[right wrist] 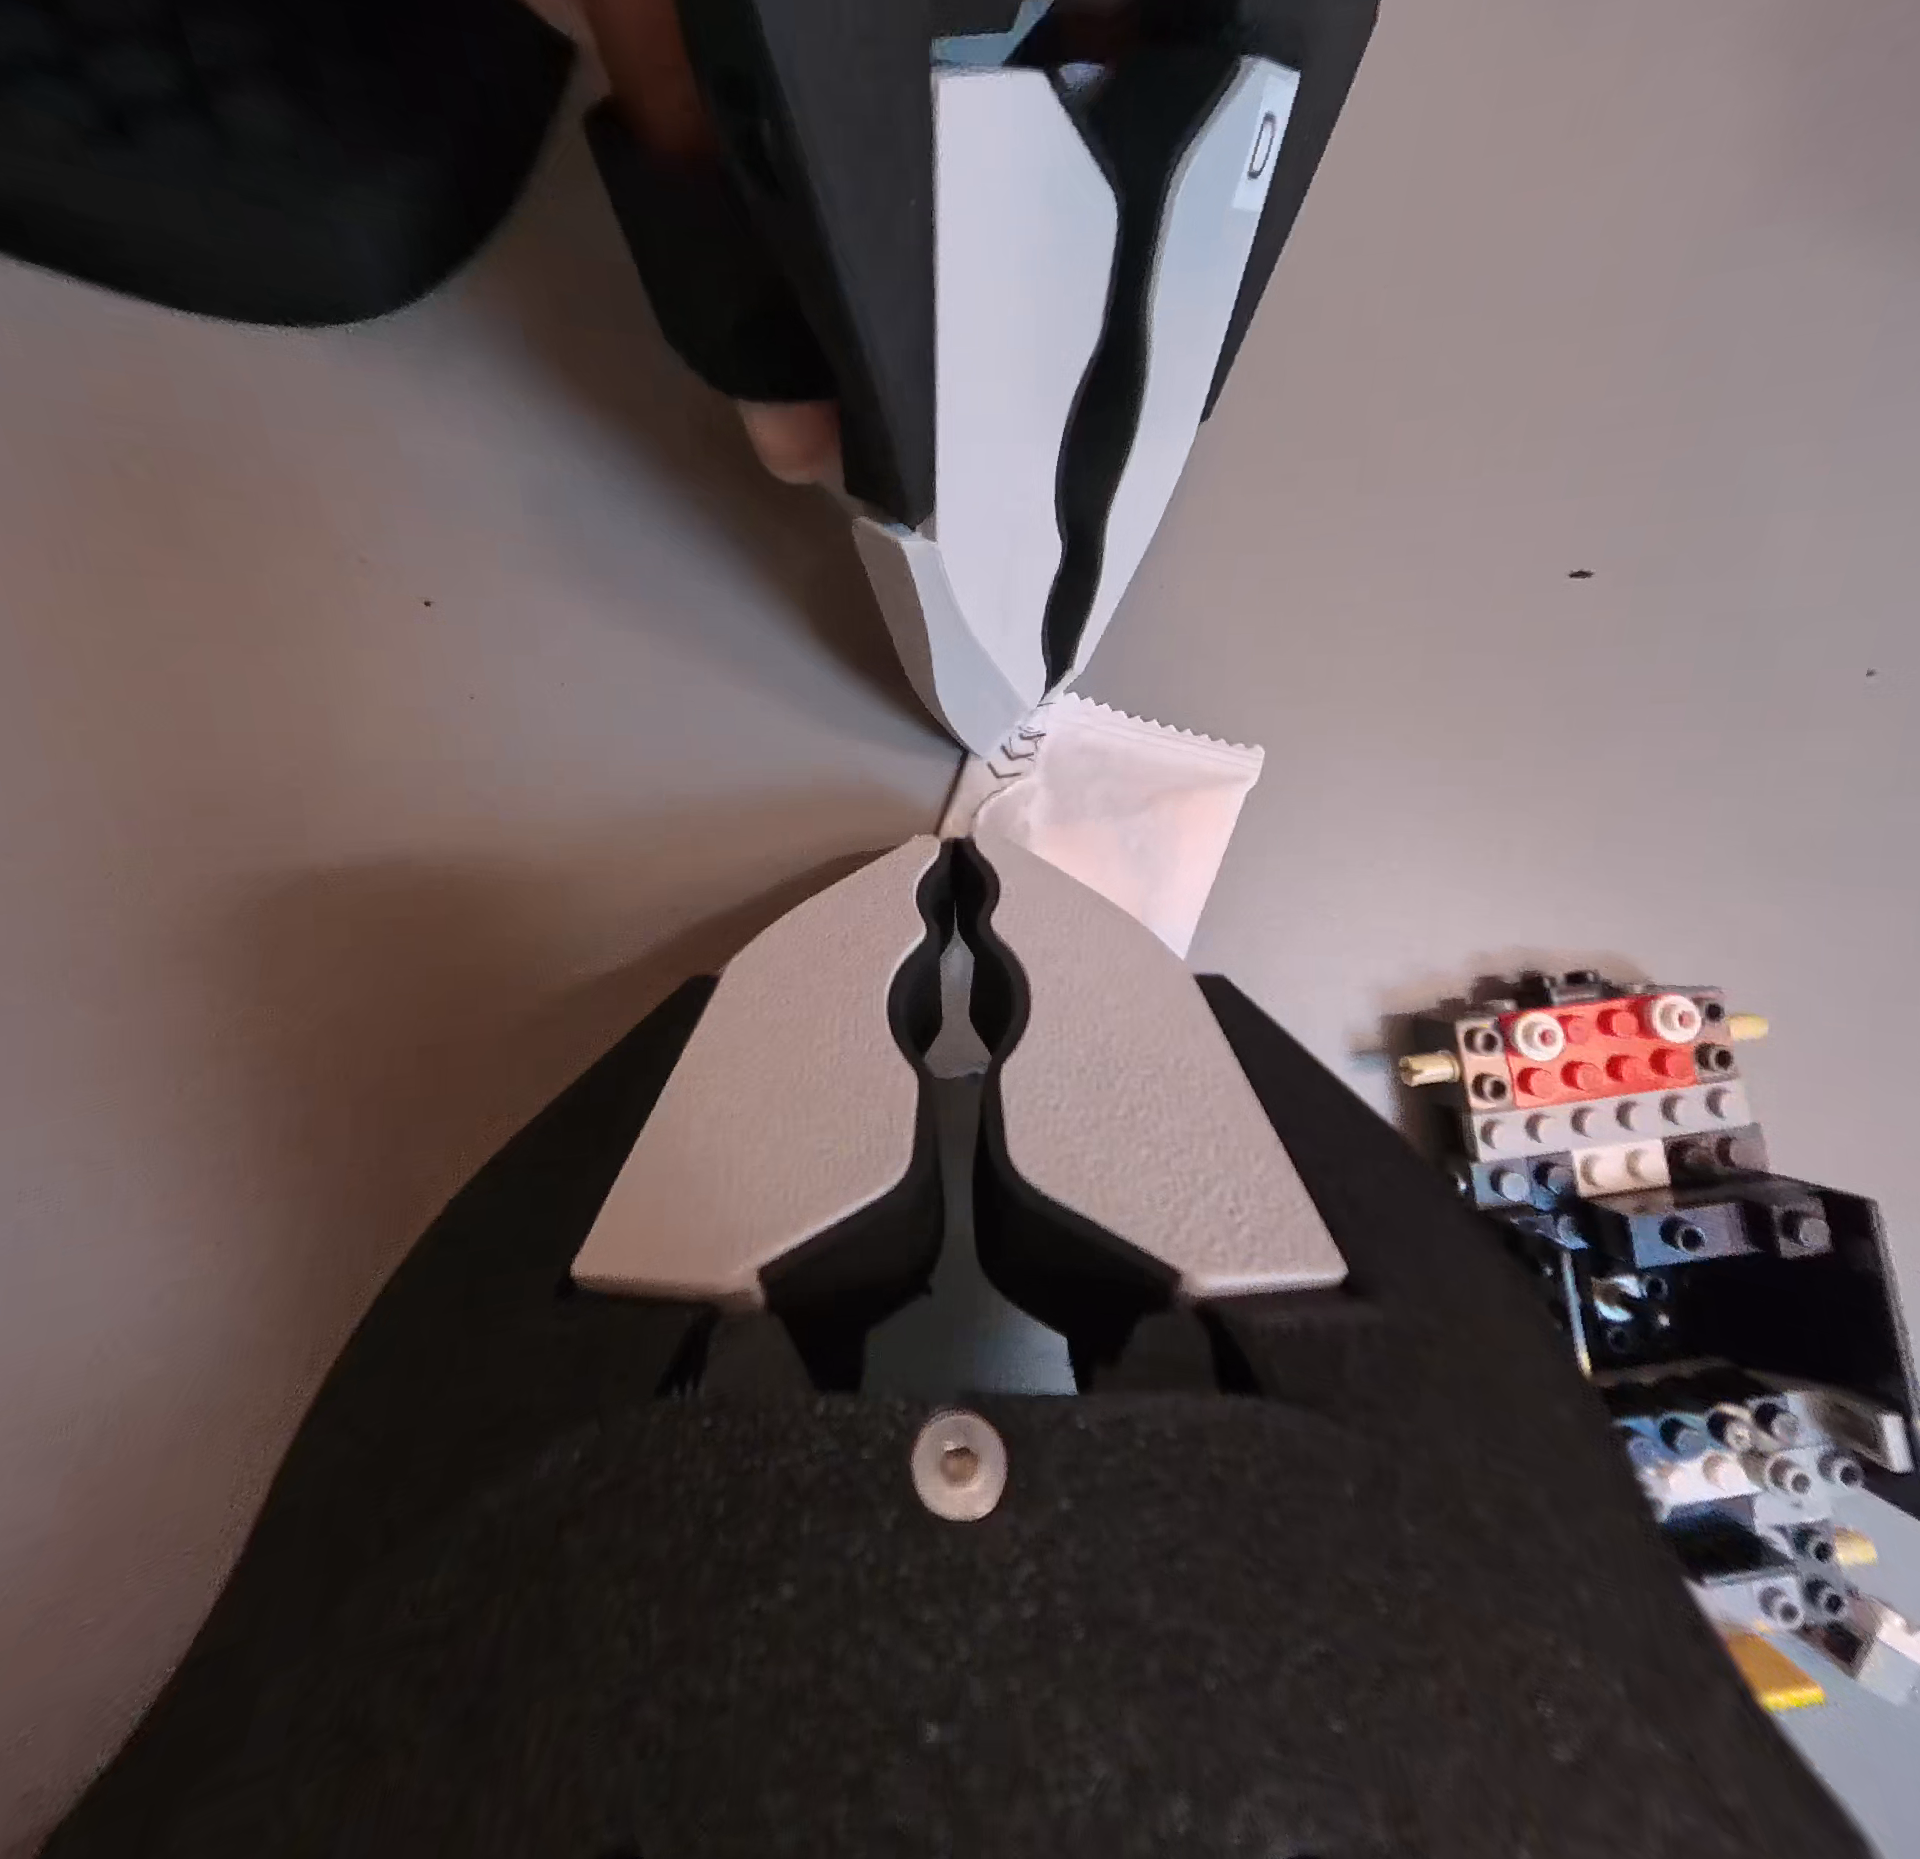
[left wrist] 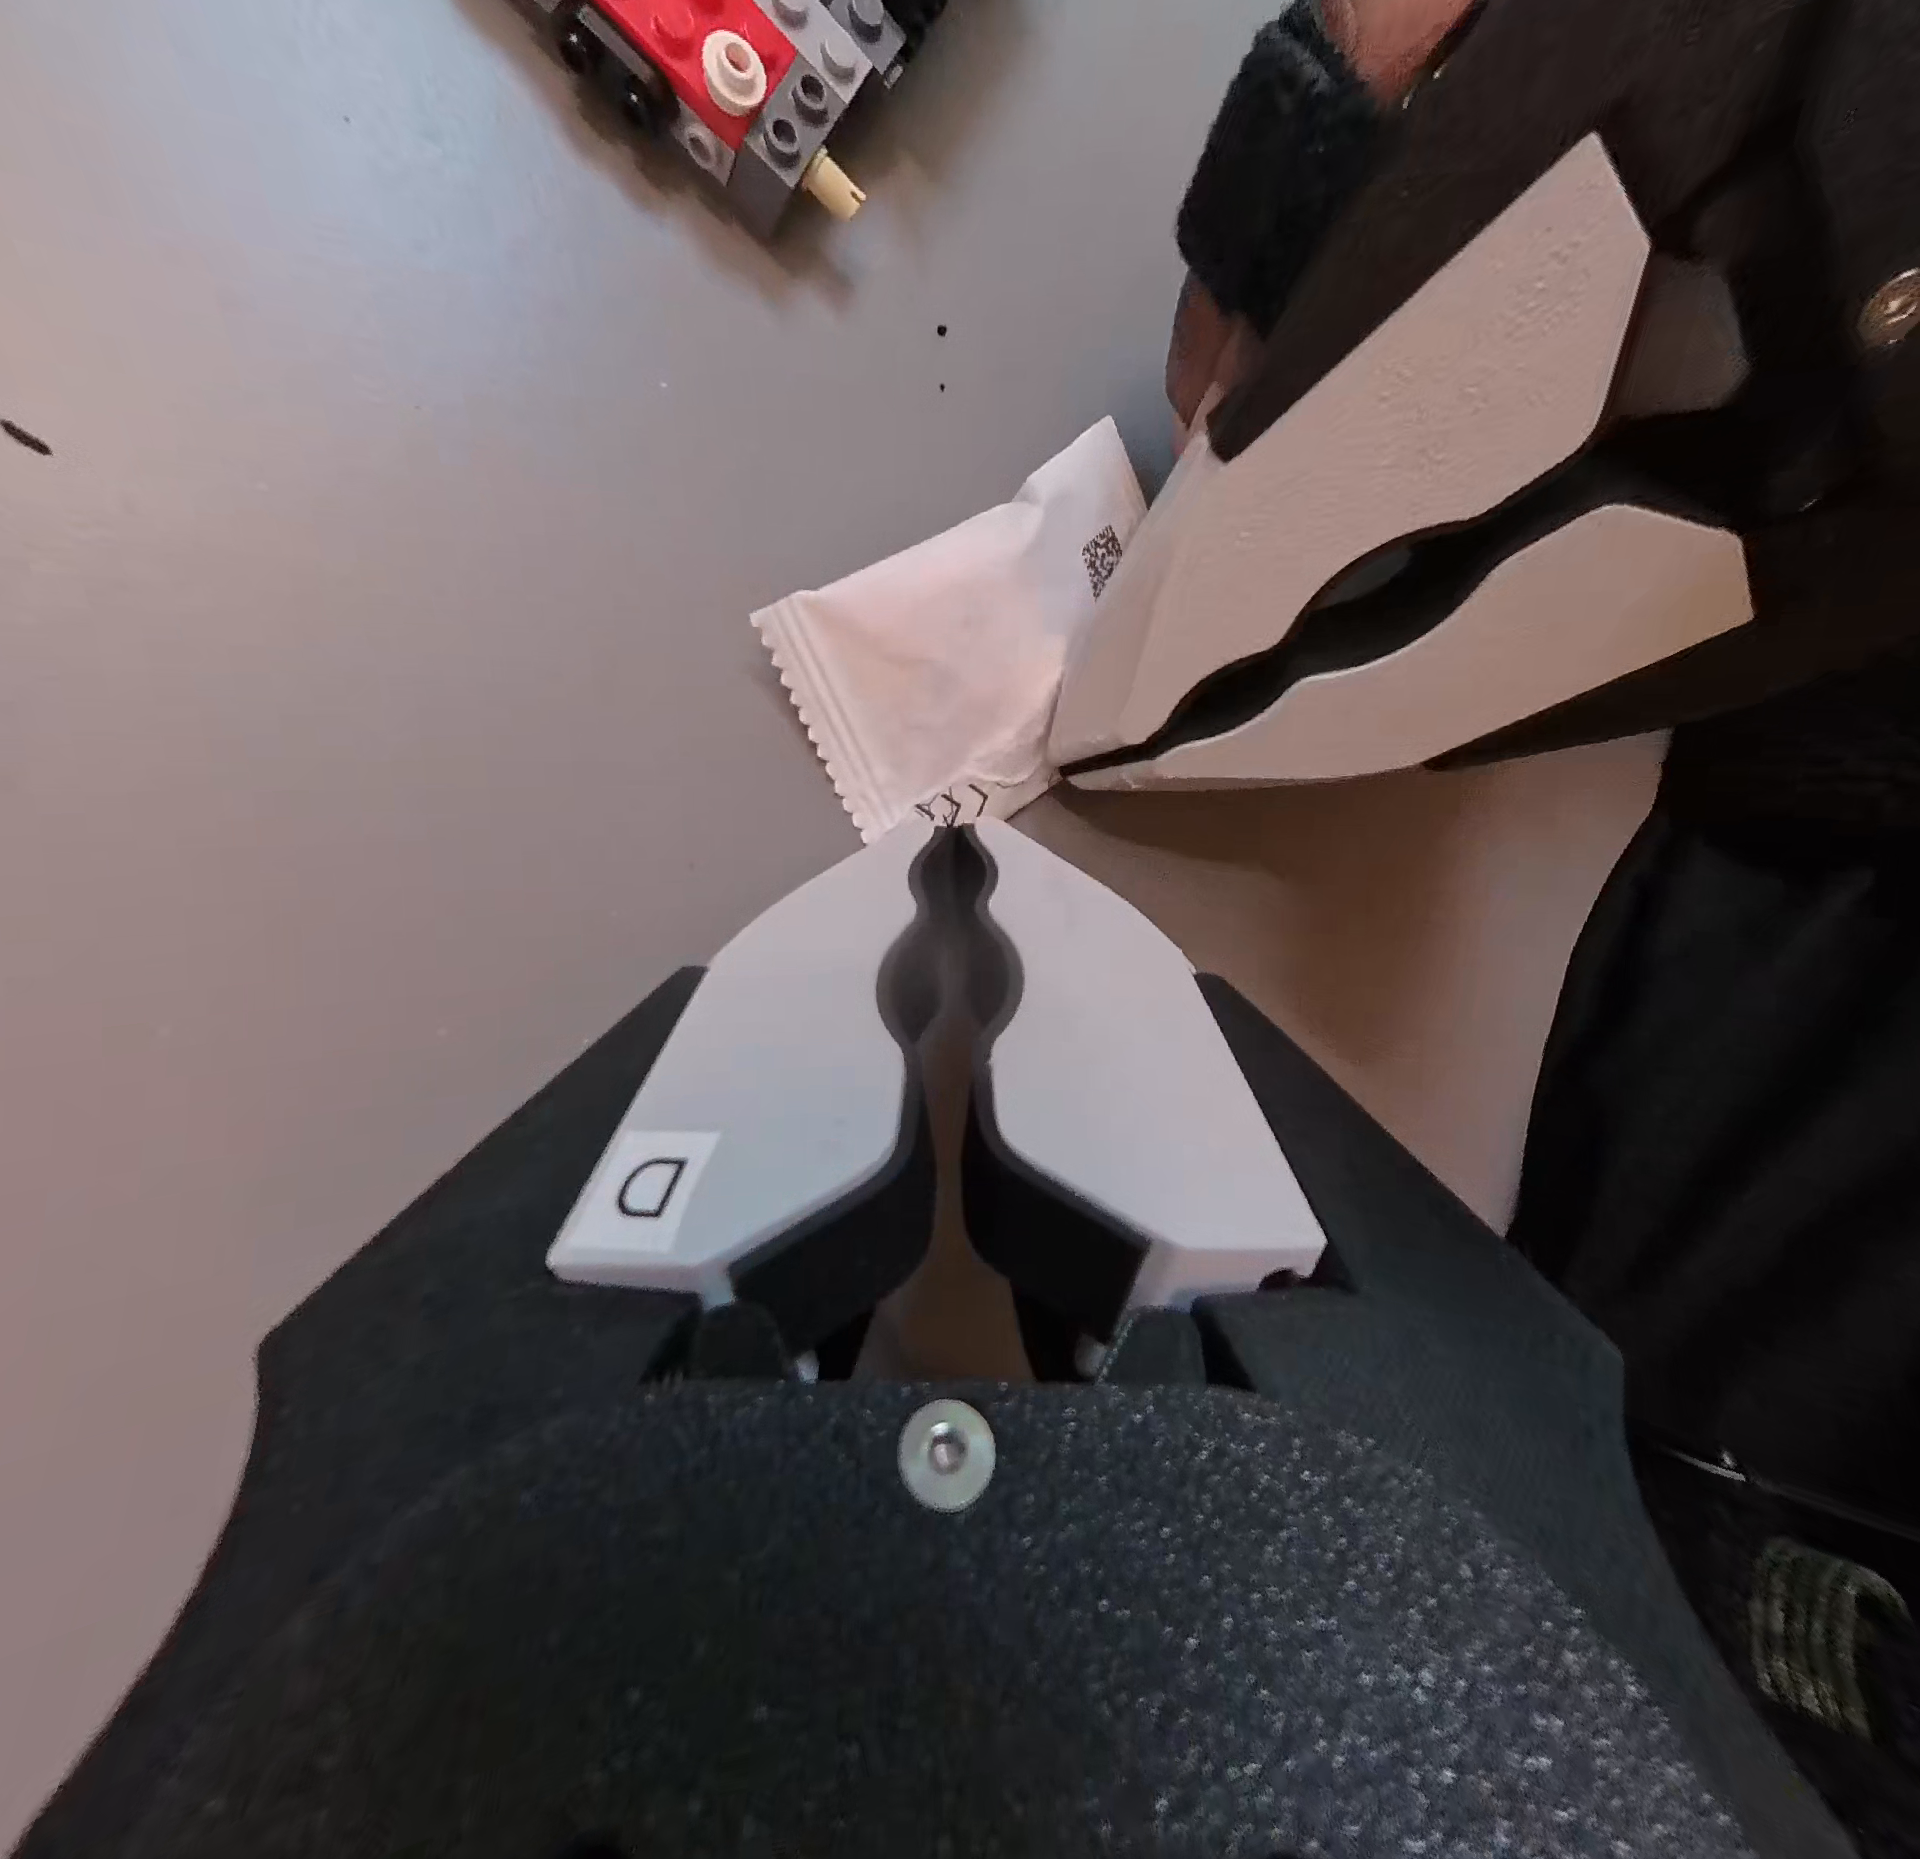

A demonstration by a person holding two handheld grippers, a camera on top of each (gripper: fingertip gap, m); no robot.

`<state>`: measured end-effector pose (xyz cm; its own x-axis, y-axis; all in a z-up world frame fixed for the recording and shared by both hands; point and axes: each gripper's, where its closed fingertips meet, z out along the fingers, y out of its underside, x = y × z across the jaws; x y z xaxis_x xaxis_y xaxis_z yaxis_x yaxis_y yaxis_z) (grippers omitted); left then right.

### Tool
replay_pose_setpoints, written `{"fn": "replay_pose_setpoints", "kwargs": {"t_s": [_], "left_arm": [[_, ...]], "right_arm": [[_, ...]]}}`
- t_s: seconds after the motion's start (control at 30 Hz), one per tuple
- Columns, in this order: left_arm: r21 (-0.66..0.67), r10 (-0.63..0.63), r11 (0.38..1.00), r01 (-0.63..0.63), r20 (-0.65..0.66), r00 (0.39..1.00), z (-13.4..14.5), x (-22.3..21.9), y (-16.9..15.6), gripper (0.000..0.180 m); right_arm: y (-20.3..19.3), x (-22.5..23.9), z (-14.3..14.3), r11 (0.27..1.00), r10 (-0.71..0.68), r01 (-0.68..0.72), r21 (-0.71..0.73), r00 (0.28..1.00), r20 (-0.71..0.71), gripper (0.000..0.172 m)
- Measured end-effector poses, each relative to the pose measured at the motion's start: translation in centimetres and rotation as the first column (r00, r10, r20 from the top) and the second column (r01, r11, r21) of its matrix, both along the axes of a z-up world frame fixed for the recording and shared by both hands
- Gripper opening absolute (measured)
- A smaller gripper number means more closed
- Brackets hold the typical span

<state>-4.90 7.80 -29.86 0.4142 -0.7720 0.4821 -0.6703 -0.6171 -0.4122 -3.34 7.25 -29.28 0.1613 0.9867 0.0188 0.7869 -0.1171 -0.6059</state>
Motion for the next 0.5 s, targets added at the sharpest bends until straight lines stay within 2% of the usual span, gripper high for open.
{"fn": "replay_pose_setpoints", "kwargs": {"t_s": [0.03,0.13,0.3,0.37,0.47,0.5], "left_arm": [[0.004,0.001,1.0,-0.001,-0.001,1.0,0.0,0.0,0.0,0.0],[0.017,0.002,1.0,-0.003,0.001,1.0,0.0,0.0,0.0,0.0],[0.021,0.0,1.0,0.001,-0.01,1.0,0.0,-0.1,-0.1,0.0],[0.044,-0.033,0.998,0.037,-0.088,0.996,0.0,-0.8,-0.4,0.0],[0.117,-0.048,0.992,0.049,-0.007,0.999,1.8,0.6,-0.3,0.0],[0.141,-0.037,0.989,0.04,-0.025,0.999,1.6,0.6,0.1,0.0]], "right_arm": [[0.0,0.0,0.0,1.0,0.005,-0.005,0.005,1.0,0.005,0.0],[0.1,0.1,-0.2,0.999,0.008,-0.009,0.04,1.0,0.029,0.0],[0.0,0.0,-0.4,1.0,0.002,-0.002,0.001,1.0,-0.005,0.0],[-0.1,0.0,-0.4,1.0,0.0,0.0,0.0,1.0,-0.011,0.0],[-0.1,0.0,-0.4,1.0,-0.005,0.005,-0.01,1.0,-0.023,0.0],[-0.1,-0.1,-0.4,1.0,-0.005,0.004,-0.014,1.0,-0.024,0.0]]}}
